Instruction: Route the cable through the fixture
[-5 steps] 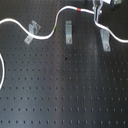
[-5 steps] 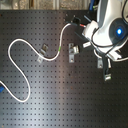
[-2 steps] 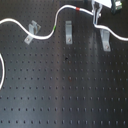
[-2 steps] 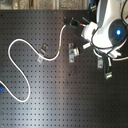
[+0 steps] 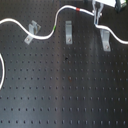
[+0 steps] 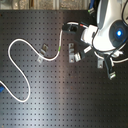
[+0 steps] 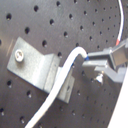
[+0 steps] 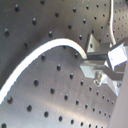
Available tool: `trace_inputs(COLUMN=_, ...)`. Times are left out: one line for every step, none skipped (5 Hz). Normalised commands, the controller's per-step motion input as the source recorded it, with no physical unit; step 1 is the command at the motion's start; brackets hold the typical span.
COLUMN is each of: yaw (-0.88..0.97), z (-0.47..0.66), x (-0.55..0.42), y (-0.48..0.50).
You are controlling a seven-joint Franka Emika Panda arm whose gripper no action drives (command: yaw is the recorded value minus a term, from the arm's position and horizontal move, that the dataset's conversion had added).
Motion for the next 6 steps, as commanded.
trace_inputs(yaw=-0.11, z=0.11, x=0.093, y=0.091)
trace_inputs(yaw=-0.11, z=0.16, x=0.058, y=0.182)
trace_inputs(yaw=-0.09, z=0.17, x=0.084, y=0.133)
trace_inputs(yaw=-0.06, z=0.33, x=0.141, y=0.119)
trace_inputs(yaw=-0.05, z=0.43, x=0.108, y=0.137)
trace_inputs(yaw=-0.06, z=0.19, x=0.077, y=0.017)
